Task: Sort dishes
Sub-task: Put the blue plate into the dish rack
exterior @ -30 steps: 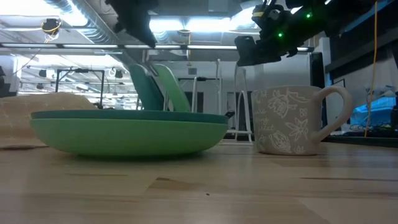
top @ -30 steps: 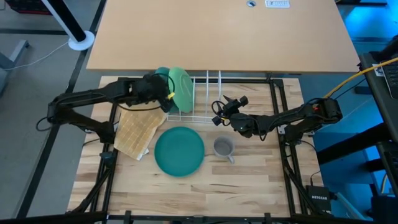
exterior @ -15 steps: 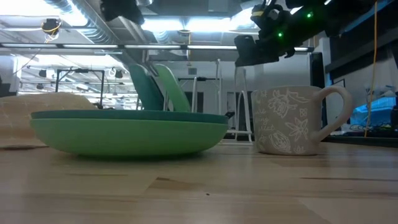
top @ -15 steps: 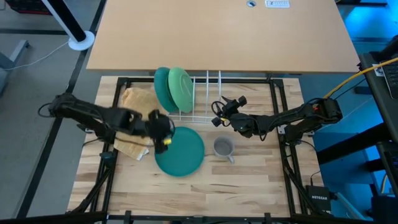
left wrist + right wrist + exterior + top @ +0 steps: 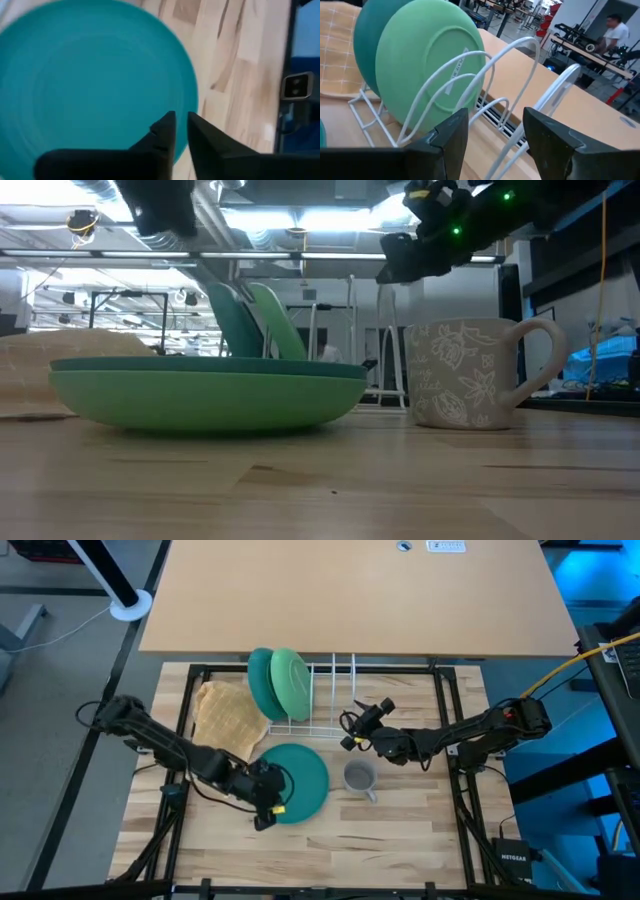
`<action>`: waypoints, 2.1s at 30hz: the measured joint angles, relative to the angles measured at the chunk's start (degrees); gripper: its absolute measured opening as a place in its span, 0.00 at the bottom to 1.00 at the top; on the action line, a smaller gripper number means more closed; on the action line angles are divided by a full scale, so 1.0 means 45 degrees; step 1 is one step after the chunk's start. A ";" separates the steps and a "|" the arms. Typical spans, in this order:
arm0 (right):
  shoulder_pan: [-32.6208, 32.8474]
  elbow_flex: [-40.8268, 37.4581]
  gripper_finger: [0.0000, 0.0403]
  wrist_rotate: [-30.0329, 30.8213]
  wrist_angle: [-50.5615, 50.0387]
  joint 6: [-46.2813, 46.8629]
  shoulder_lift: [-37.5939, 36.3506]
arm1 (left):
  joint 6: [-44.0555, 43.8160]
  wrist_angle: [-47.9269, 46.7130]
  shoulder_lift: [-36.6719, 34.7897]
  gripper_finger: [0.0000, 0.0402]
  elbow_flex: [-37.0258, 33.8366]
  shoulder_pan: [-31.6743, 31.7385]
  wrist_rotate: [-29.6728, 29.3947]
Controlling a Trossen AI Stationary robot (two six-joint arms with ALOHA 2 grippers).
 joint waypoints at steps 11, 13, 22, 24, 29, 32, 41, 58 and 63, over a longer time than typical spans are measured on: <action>0.1503 0.0000 0.48 0.0334 0.0052 -0.0414 0.0000 | 0.1148 0.0774 0.2135 0.37 0.0000 -0.0154 0.1410; 0.1786 0.0000 0.48 0.0330 0.0062 -0.0568 0.0000 | 0.1362 0.0819 0.2430 0.37 0.0000 -0.0220 0.1459; 0.2331 0.0000 0.48 0.0330 0.0086 -0.0593 0.0000 | 0.1591 0.1611 0.2990 0.35 0.0000 -0.0215 0.1678; 0.2307 0.0000 0.48 0.0330 0.0086 -0.0591 0.0000 | 0.1569 0.1810 0.2985 0.35 0.0000 -0.0220 0.1708; 0.2307 0.0000 0.48 0.0558 0.0086 -0.0603 0.0000 | 0.1211 0.2064 0.3033 0.35 0.0005 -0.0278 0.1751; 0.2307 0.0000 0.48 0.0558 0.0081 -0.0632 0.0000 | 0.1093 0.1974 0.3148 0.35 0.0000 -0.0365 0.1765; 0.2302 0.0000 0.48 0.0558 0.0065 -0.0632 0.0000 | 0.0622 0.2115 0.3772 0.35 0.0000 -0.0546 0.1799; 0.2297 0.0000 0.48 0.0671 0.0078 -0.0637 -0.0003 | 0.0812 0.2179 0.4092 0.35 0.0000 -0.0524 0.1044; 0.2297 0.0000 0.48 0.0757 0.0074 -0.0642 -0.0002 | 0.1219 0.2172 0.4151 0.34 0.0000 -0.0521 0.0983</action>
